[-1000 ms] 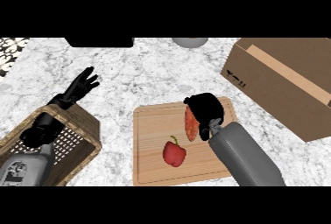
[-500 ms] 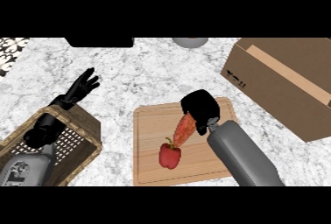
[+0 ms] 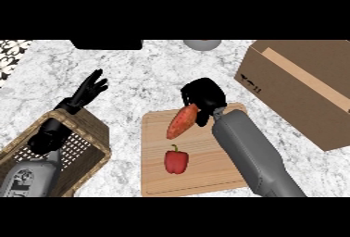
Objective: Pick the sweet potato from the cutting board and place it in the cardboard box
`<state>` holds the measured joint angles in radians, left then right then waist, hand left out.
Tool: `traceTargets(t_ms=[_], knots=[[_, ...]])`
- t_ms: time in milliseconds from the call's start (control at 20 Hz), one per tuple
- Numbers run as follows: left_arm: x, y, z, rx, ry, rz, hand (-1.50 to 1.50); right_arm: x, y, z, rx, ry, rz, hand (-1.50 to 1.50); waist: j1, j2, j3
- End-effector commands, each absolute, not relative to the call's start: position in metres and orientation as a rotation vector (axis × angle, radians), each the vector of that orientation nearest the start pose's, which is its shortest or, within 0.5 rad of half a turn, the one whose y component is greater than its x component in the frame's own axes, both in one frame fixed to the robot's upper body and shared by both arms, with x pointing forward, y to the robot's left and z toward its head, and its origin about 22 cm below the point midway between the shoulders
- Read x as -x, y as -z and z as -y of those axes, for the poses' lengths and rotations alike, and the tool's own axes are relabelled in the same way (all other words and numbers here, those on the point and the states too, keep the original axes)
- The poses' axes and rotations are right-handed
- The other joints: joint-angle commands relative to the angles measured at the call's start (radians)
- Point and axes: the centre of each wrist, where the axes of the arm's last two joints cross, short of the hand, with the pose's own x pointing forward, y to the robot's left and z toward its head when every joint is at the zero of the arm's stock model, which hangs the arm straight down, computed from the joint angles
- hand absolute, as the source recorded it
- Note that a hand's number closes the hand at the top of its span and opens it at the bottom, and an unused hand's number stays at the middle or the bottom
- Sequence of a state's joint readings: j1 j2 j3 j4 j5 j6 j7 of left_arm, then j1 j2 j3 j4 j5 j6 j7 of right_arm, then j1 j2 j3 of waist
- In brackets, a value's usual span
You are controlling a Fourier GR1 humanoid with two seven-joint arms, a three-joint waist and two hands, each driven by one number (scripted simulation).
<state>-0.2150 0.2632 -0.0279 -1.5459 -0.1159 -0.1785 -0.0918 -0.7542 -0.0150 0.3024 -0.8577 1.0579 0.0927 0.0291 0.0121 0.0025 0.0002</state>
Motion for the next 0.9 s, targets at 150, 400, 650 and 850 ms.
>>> traceTargets(t_ms=[150,400,650,850], knots=[[-0.297,-0.083,-0.27,-0.081,0.538,1.751,0.0,-0.375,-0.088,0.056,0.825,-1.465,1.679,1.5,-0.004,-0.006,0.0],[-0.284,-0.06,-0.28,-0.116,0.537,1.74,0.0,-0.361,-0.131,0.094,0.886,-1.383,1.737,1.5,-0.022,-0.009,0.0],[-0.288,-0.072,-0.264,-0.101,0.514,1.76,0.0,-0.376,-0.178,0.117,1.002,-0.912,1.741,1.5,-0.022,-0.01,0.001],[-0.289,-0.057,-0.286,-0.1,0.52,1.74,0.0,-0.385,-0.207,0.15,1.094,-0.718,1.691,1.5,-0.017,-0.003,0.0]])
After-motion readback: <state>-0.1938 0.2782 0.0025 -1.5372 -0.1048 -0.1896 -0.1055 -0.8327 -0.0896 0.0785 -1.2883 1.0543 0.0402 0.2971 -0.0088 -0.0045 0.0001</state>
